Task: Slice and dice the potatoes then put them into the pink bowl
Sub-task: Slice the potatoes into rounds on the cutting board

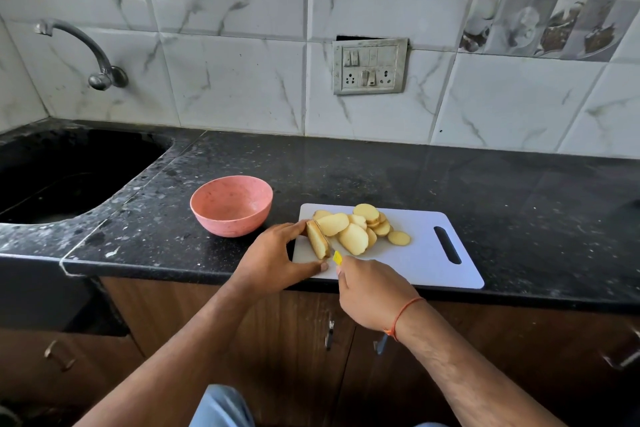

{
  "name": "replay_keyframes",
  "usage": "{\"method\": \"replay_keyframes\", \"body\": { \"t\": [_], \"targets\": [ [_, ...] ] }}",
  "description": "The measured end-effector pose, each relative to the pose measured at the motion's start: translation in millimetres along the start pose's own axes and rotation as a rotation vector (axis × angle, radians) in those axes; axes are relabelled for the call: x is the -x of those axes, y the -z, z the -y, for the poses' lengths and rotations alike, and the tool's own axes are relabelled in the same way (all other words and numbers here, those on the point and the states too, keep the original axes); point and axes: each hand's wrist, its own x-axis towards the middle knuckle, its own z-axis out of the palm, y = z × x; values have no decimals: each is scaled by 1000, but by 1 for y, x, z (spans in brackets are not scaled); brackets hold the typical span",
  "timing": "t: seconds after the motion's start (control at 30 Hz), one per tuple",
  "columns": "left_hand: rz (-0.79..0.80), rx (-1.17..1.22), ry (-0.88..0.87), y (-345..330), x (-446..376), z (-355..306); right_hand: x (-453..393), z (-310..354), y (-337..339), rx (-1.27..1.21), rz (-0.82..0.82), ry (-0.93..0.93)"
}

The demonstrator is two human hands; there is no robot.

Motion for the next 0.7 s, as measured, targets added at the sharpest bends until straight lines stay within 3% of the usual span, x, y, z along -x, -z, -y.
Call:
{"method": "replay_keyframes", "body": {
  "t": [0.1,0.17,0.27,0.4,0.7],
  "targets": [
    [-44,-60,-41,-3,8,-4,2,-2,-1,20,-30,-8],
    [-111,-216,-210,-3,16,-11,3,0,-2,36,-46,3],
    [-58,-420,-381,-6,23,-12,4,2,-4,69,-82,13],
    [17,-484,-352,-10,19,-7,4,3,-3,90,-75,15],
    [27,-460,-299,-12,17,-8,1,7,7,111,-27,16]
  ]
}}
